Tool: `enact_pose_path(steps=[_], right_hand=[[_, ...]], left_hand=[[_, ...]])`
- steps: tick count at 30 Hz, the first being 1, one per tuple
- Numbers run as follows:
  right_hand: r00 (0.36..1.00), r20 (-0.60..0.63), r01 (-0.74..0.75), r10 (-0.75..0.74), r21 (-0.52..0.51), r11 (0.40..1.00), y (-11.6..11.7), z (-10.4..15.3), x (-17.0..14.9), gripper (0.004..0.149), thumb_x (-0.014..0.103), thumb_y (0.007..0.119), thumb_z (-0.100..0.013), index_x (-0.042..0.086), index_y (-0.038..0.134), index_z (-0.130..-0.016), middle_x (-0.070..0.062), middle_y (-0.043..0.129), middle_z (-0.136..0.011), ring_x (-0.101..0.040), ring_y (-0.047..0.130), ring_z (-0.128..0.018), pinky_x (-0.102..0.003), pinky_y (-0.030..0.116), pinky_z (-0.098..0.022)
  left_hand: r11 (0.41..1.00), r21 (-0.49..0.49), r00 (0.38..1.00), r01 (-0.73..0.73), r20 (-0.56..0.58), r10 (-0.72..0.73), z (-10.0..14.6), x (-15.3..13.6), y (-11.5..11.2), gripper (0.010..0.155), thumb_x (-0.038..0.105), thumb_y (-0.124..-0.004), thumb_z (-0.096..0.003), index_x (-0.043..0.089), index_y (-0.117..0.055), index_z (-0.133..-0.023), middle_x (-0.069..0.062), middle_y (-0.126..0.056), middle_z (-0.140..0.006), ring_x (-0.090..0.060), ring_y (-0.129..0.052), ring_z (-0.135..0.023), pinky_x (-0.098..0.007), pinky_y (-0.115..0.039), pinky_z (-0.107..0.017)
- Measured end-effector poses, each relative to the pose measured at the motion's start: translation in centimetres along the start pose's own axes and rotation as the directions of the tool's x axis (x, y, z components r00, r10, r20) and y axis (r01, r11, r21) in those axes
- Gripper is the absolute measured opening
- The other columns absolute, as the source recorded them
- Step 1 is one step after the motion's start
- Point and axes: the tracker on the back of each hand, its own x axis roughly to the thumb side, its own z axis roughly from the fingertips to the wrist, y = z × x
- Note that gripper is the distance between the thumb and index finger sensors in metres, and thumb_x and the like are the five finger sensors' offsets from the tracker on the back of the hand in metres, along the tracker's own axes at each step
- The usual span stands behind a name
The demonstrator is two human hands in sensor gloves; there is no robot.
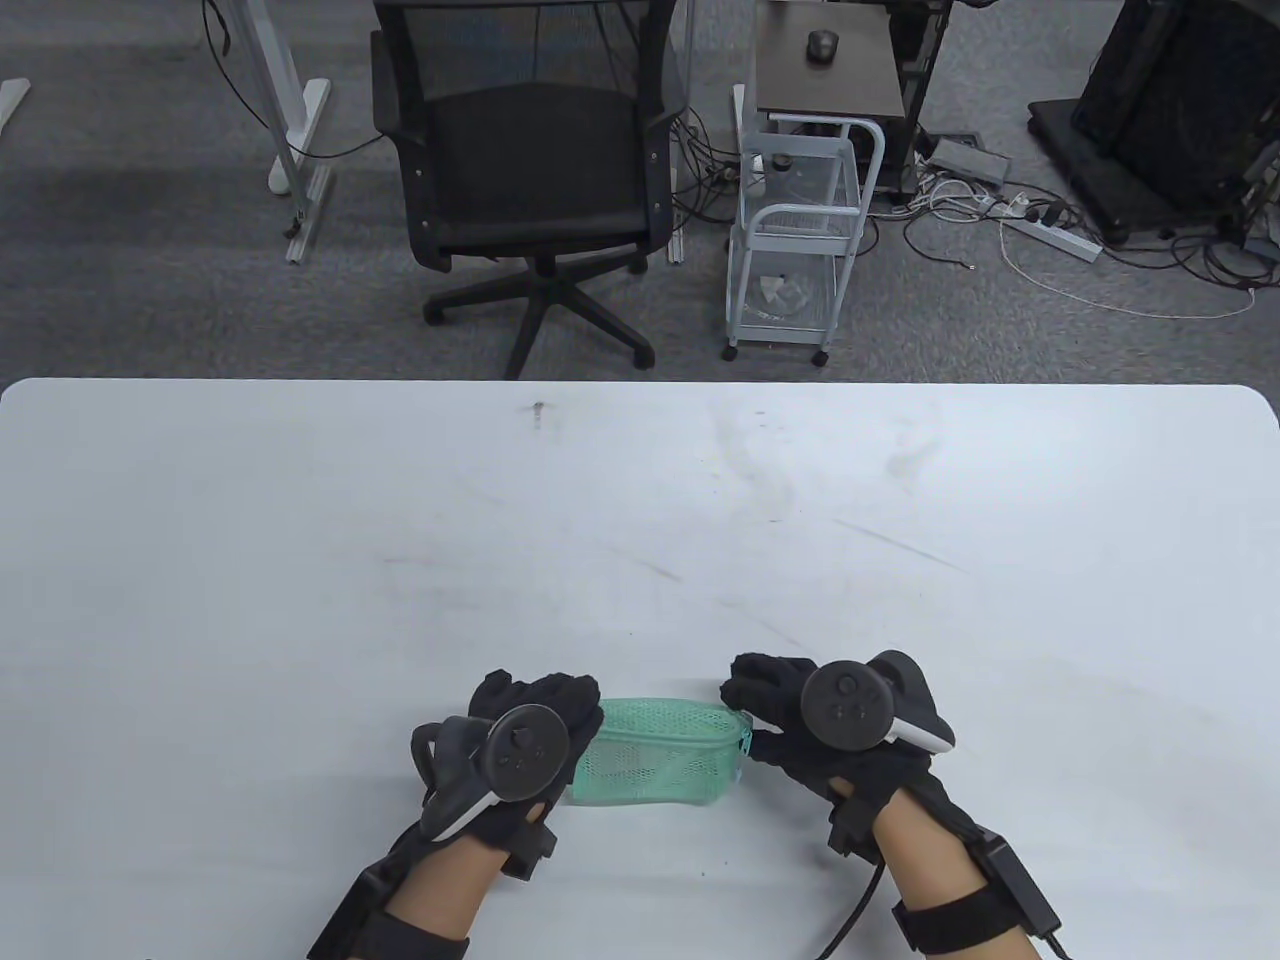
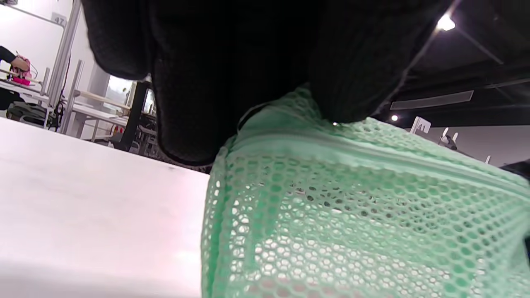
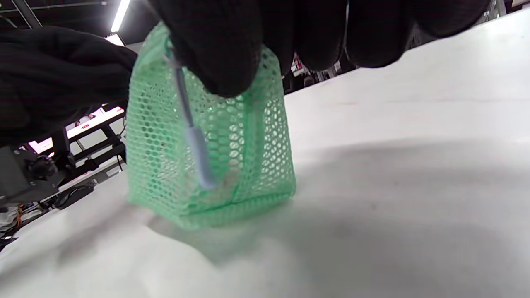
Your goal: Take cleansing milk out of the toiletry bag
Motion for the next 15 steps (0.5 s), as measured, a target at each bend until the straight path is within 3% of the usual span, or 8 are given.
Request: enact_pose_path(steps=[5,15], right_hand=[[0.999,0.020,-0.039,0.041,-0.084,0.996,0.1,0.0,0.2,0.049,0.023,0.093,-0.050,0.005,0.083,-0.094,-0.029,0.070,-0.110,-0.065,0.072,-0.090,-0.074,0.061,-0.063],[0.998,0.038,-0.038,0.041,-0.081,0.996,0.6,-0.3,0.4,0.044,0.024,0.091,-0.051,0.005,0.086,-0.090,-0.028,0.071,-0.109,-0.064,0.073,-0.089,-0.074,0.061,-0.062]], left_hand=[[0.999,0.011,0.999,0.034,0.005,-0.034,0.0,0.3,0.0,0.040,0.039,-0.093,-0.0472,0.023,-0.097,-0.083,-0.007,-0.105,-0.087,-0.037,-0.109,-0.068,-0.063,-0.071,-0.068],[0.999,-0.020,0.999,0.041,0.029,-0.040,0.2,1.1,0.0,0.049,0.043,-0.093,-0.0463,0.025,-0.091,-0.091,-0.008,-0.099,-0.095,-0.039,-0.103,-0.079,-0.064,-0.067,-0.070]])
